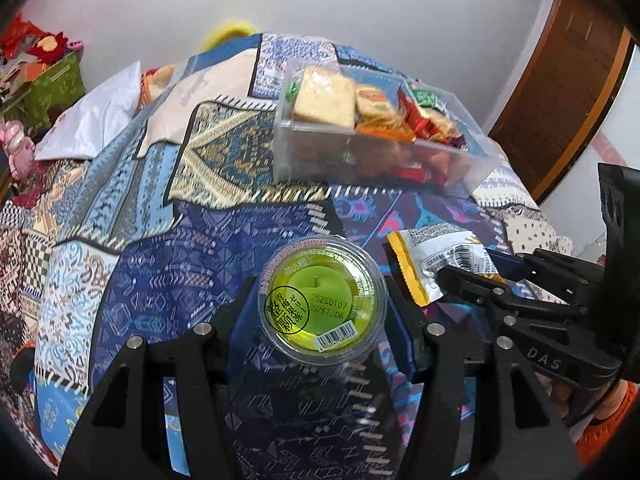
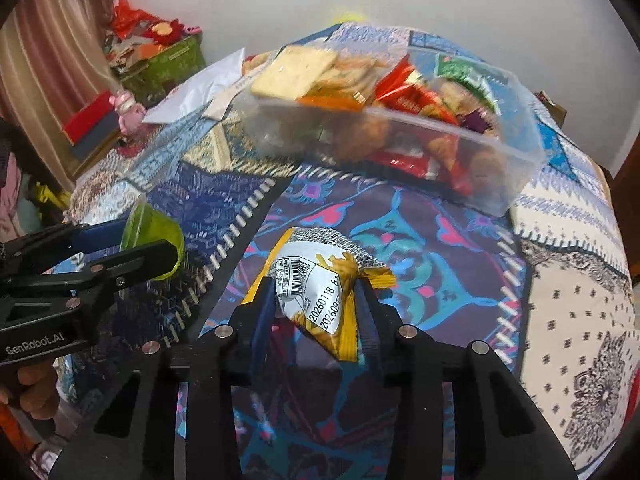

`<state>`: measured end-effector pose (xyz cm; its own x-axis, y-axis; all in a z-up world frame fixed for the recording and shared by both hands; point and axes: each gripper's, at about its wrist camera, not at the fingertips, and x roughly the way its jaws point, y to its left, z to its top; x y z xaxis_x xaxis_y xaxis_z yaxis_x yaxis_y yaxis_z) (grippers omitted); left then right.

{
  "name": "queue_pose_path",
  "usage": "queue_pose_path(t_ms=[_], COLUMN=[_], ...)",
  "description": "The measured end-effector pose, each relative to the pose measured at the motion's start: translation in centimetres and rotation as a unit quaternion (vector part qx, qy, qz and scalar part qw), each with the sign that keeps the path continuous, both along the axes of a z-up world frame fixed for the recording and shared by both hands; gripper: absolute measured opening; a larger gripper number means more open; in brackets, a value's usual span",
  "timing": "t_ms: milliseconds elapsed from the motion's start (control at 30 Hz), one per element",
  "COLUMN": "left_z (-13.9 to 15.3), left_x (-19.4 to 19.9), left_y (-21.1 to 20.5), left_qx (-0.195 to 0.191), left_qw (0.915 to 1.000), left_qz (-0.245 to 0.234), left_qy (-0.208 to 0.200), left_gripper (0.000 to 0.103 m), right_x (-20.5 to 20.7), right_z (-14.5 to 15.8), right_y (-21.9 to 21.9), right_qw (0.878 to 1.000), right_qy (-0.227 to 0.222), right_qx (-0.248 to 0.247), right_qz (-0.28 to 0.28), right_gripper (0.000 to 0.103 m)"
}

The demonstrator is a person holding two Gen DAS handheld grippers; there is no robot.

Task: Organize snacks
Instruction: 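Grasp the green jelly cup with the left gripper while the right grasps the yellow-edged chip bag, then lower the jelly cup and chip bag into the clear box and open both grippers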

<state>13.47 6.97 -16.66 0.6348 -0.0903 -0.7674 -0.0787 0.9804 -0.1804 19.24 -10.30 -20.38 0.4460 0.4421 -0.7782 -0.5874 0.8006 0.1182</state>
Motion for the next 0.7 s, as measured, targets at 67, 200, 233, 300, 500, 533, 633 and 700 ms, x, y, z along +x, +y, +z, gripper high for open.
queue_pose_path(t_ms=[67,200,233,300,500,533,633,700], left_z=[0.6,1.9,2.3,3.0,5.6,5.8,6.8,7.5], left_x=[0.4,1.6,1.9,2.7,5.4,5.8,7.5,8.7], left_y=[-0.3,-0.7,-0.8,-1.0,-1.2,-1.2,-1.2,-1.3], left_qx=[0.004,0.013,0.014,0.018,0.02,0.021,0.025,0.033], left_qw=[1.0,0.9996,0.9995,0.9991,0.9972,0.997,0.9958,0.9946], left_qz=[-0.003,-0.007,-0.008,-0.009,-0.012,-0.012,-0.01,-0.007], left_qy=[-0.008,-0.023,-0.027,-0.036,-0.071,-0.074,-0.087,-0.098], left_gripper=[0.058,0.058,0.058,0.058,0.058,0.058,0.058,0.058], right_x=[0.3,1.1,1.3,2.0,4.5,4.8,6.1,7.1], right_z=[0.6,2.4,2.8,3.8,6.4,6.7,7.7,8.3], right_y=[-0.5,-1.7,-1.9,-2.5,-3.7,-3.9,-4.1,-4.0], right_qw=[1.0,0.999,0.999,0.998,0.994,0.993,0.991,0.989], right_qy=[-0.004,-0.021,-0.025,-0.036,-0.064,-0.068,-0.08,-0.086], right_qx=[0.008,0.027,0.033,0.042,0.069,0.071,0.081,0.087], right_qz=[-0.007,-0.022,-0.026,-0.036,-0.062,-0.065,-0.074,-0.078], right_gripper=[0.036,0.036,0.036,0.036,0.036,0.036,0.036,0.036])
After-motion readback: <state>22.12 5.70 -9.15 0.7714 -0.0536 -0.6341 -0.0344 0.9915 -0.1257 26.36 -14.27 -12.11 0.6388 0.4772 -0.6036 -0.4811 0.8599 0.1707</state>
